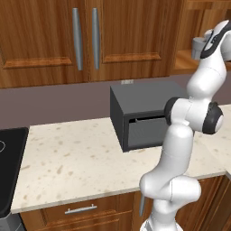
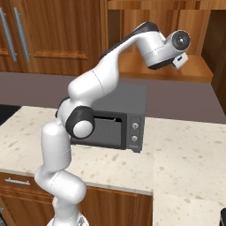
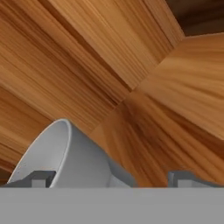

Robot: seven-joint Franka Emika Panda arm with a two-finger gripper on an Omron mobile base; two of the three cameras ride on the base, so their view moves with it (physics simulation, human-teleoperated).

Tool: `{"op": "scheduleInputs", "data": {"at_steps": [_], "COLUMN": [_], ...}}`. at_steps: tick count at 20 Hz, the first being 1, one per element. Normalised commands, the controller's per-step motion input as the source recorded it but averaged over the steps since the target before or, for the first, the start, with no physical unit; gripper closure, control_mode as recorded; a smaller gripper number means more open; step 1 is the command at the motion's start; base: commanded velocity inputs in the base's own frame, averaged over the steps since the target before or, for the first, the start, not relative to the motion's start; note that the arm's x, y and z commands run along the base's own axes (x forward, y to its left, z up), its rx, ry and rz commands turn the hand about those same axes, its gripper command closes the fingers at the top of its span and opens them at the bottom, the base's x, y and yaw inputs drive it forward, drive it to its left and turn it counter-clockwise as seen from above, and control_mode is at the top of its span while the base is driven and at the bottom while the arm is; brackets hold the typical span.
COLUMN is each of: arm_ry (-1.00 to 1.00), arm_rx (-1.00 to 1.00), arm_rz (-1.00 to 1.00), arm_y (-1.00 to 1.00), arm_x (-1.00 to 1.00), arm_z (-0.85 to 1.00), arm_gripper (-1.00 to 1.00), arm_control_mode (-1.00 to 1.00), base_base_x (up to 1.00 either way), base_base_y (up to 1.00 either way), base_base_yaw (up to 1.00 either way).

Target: There is a bowl on the dining counter. Grab a lemon wedge from the fridge and place it in the bowl. Then get the liquor bottle and glass cup from the cabinet and place them next to the bowl.

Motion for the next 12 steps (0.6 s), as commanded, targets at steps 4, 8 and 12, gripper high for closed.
{"op": "scheduleInputs", "data": {"at_steps": [4, 8, 12], "arm_ry": [0.09, 0.09, 0.03], "arm_rx": [-0.16, -0.14, -0.06], "arm_rz": [0.00, 0.00, 0.00], "arm_y": [0.01, 0.08, 0.02], "arm_x": [0.00, 0.00, 0.06], "arm_z": [-0.45, -0.37, -0.17], "arm_gripper": [1.00, 1.00, 1.00], "arm_control_mode": [-1.00, -1.00, -1.00], "base_base_x": [0.00, 0.00, 0.00], "base_base_y": [0.00, 0.00, 0.00], "base_base_yaw": [0.00, 0.00, 0.00]}}
